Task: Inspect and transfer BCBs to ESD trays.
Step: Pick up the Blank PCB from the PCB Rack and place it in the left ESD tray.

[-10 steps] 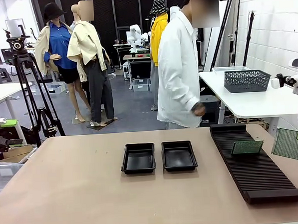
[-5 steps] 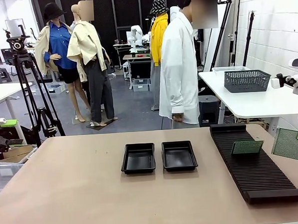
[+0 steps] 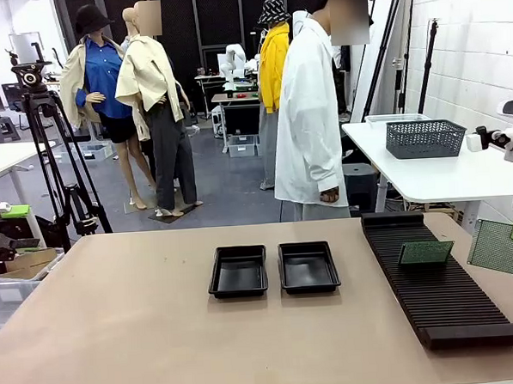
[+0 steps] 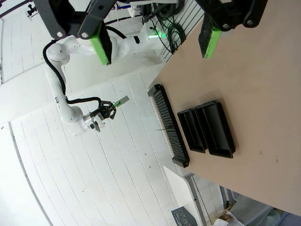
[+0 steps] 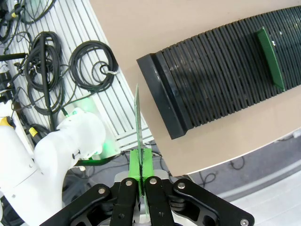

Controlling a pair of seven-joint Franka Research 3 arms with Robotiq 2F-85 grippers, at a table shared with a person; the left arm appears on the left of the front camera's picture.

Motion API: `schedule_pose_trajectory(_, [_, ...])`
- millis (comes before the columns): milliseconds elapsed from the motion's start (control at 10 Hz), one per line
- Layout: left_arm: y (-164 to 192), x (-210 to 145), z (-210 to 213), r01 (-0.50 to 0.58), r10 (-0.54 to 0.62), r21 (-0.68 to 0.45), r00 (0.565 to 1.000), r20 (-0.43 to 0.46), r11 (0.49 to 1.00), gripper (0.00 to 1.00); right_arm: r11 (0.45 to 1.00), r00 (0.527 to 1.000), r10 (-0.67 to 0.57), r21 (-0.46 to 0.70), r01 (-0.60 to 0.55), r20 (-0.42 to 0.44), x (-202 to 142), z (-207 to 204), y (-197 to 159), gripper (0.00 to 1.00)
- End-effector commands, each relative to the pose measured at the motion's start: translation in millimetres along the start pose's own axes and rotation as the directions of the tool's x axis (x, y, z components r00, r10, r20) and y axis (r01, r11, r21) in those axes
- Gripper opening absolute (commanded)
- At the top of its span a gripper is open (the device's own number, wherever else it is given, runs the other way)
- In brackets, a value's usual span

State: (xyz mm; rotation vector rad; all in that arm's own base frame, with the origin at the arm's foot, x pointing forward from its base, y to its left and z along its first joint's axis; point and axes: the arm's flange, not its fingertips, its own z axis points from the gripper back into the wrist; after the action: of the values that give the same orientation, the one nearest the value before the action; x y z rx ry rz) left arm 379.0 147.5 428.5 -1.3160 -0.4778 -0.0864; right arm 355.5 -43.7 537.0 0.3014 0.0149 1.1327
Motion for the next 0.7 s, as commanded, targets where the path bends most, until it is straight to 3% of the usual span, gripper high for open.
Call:
schedule_pose_trajectory(0, [-2, 0, 1, -0.011, 0.011, -0.001, 1.000, 0.007, 1.000, 0.98, 1.000, 1.000, -0.013, -0.007, 0.013, -0.007, 2, 1, -4, 0.00])
schedule_pose_trajectory(200, [-2, 0, 1, -0.011, 0.011, -0.001, 1.000, 0.007, 1.000, 0.98, 1.000, 1.000, 0.000, 0.000, 0.000, 0.000, 0, 0, 0, 0.00])
schedule_pose_trajectory(600, [-2, 0, 1, -0.011, 0.011, -0.001, 1.000, 0.007, 1.000, 0.98, 0.975, 0.971, -0.213, 0.089, 0.204, 0.109, 55, 3, 28, 0.00])
